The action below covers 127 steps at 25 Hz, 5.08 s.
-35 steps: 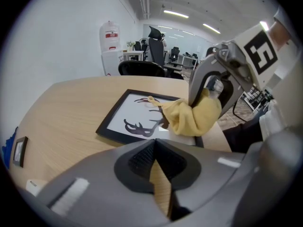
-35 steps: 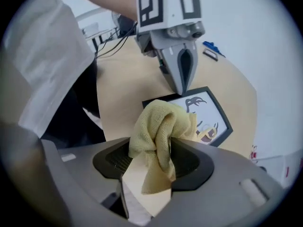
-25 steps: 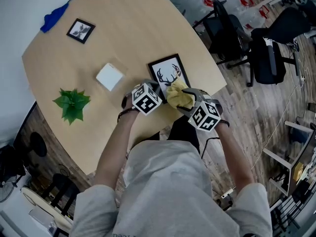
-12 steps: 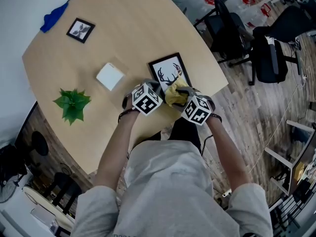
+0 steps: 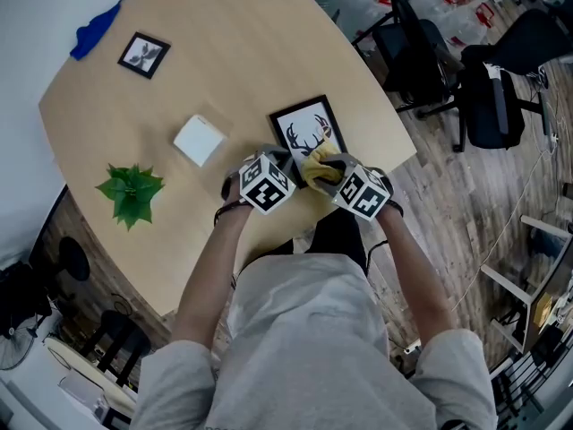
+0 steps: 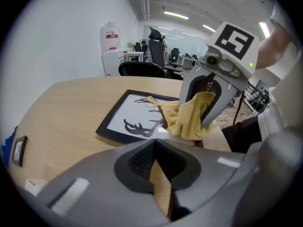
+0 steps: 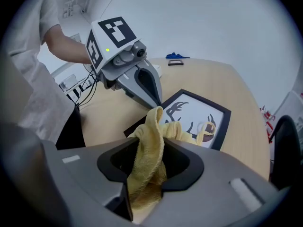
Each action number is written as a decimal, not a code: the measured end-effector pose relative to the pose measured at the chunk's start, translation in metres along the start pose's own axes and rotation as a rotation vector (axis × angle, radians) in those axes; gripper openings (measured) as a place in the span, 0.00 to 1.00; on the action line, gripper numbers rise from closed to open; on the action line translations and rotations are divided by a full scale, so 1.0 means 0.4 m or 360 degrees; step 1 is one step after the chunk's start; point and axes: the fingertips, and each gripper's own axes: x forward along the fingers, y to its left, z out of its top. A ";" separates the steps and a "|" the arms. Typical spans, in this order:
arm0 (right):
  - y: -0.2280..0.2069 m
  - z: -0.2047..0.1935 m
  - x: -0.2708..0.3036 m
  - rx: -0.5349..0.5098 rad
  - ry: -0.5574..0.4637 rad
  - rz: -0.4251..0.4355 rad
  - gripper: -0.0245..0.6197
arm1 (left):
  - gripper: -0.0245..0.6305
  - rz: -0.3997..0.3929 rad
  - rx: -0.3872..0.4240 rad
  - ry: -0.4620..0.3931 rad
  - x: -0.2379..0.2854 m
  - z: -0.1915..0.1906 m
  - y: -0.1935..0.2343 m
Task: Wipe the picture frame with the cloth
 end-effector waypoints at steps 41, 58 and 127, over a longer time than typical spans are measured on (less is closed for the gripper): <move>-0.333 0.247 0.063 -0.0035 -0.0197 -0.0543 0.24 | 0.12 -0.0005 -0.0143 -0.0040 0.004 -0.004 0.008; -0.256 0.339 0.155 -0.0162 -0.0185 -0.0375 0.23 | 0.12 0.0003 -0.0136 -0.0068 0.001 -0.002 0.006; 0.028 -0.060 -0.040 0.0418 -0.0022 -0.0685 0.23 | 0.12 0.0025 0.0024 -0.0038 -0.001 0.002 0.004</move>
